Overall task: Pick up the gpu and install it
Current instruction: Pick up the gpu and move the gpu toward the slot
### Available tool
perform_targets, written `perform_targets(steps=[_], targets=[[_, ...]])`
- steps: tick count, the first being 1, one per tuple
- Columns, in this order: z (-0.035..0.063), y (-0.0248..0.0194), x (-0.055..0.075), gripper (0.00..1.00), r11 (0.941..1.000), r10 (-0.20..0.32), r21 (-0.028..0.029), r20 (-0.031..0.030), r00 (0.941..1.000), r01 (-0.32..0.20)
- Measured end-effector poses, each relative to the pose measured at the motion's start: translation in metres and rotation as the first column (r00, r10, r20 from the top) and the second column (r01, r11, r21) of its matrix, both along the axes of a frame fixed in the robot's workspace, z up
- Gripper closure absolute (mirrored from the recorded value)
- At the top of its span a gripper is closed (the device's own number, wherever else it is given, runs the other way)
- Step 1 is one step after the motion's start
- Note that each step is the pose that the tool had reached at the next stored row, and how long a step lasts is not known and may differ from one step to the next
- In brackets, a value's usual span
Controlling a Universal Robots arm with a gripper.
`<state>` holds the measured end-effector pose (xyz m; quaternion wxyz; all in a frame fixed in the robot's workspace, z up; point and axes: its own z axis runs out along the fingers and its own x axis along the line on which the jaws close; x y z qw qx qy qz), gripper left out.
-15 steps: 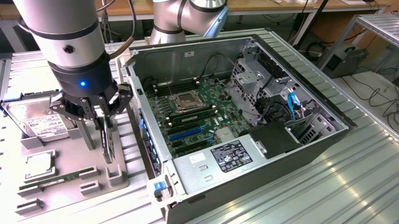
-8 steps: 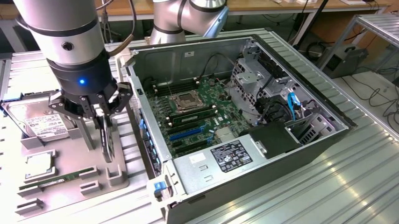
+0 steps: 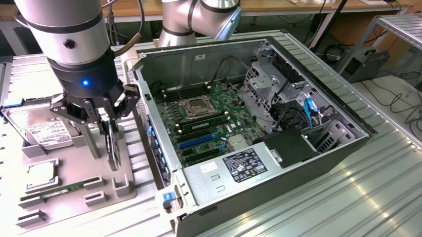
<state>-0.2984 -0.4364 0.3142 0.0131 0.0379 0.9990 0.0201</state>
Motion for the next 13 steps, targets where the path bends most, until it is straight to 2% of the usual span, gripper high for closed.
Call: perform_targets(steps=[13], targets=[[0.0128,0.0000,0.000,0.74,1.0000,0.000,0.0000,0.0000,1.0000,0.000]])
